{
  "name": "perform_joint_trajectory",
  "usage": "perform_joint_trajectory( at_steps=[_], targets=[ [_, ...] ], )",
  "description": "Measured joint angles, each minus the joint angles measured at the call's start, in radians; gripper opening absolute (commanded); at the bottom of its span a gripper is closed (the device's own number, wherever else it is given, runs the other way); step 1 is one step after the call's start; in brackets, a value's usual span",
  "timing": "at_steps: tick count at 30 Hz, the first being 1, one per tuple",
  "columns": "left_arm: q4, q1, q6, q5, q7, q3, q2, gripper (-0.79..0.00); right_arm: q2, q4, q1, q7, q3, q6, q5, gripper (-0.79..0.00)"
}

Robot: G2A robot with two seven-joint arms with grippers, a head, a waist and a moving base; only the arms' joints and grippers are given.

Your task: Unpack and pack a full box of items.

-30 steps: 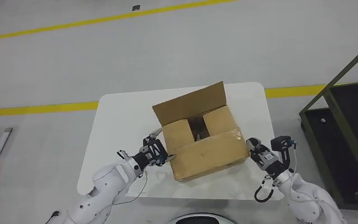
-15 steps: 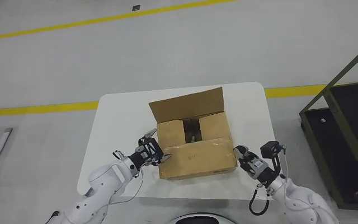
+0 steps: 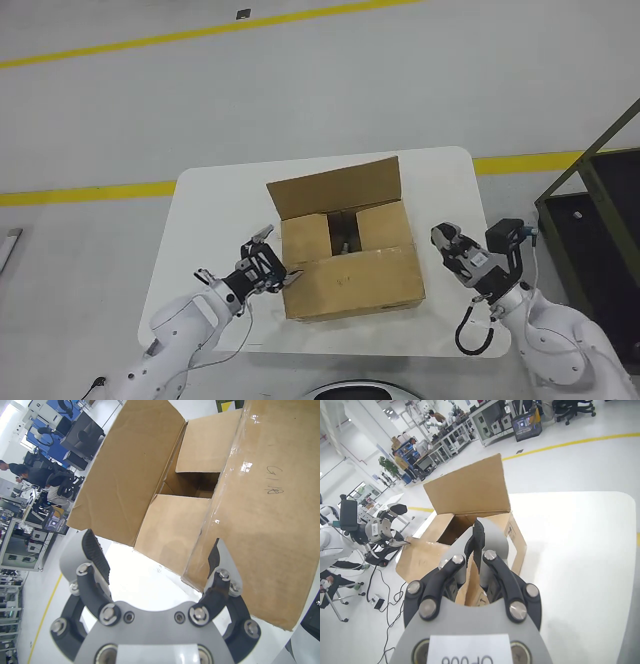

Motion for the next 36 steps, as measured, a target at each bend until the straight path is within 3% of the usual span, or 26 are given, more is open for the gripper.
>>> perform_joint_trajectory(
  at_steps=[11, 21, 29, 36],
  targets=[
    [-0.019, 0.044, 0.001, -0.021, -0.003, -0.045, 0.004, 0.0, -0.012, 0.099, 0.088, 0.043, -0.168, 0.013, -0.037, -0.785],
    [-0.114, 0.105, -0.027, -0.135, -0.053, -0.17, 0.014, 0.0, -0.016, 0.139, 0.124, 0.118, -0.213, 0.058, -0.028, -0.785],
    [-0.185, 0.204, -0.055, -0.291, -0.091, -0.279, 0.019, 0.0, -0.013, 0.106, 0.149, -0.017, -0.085, 0.122, -0.016, -0.785],
    [-0.204, 0.227, -0.065, -0.326, -0.097, -0.31, 0.021, 0.0, 0.002, 0.265, 0.248, -0.005, 0.036, 0.096, -0.056, -0.785]
  ],
)
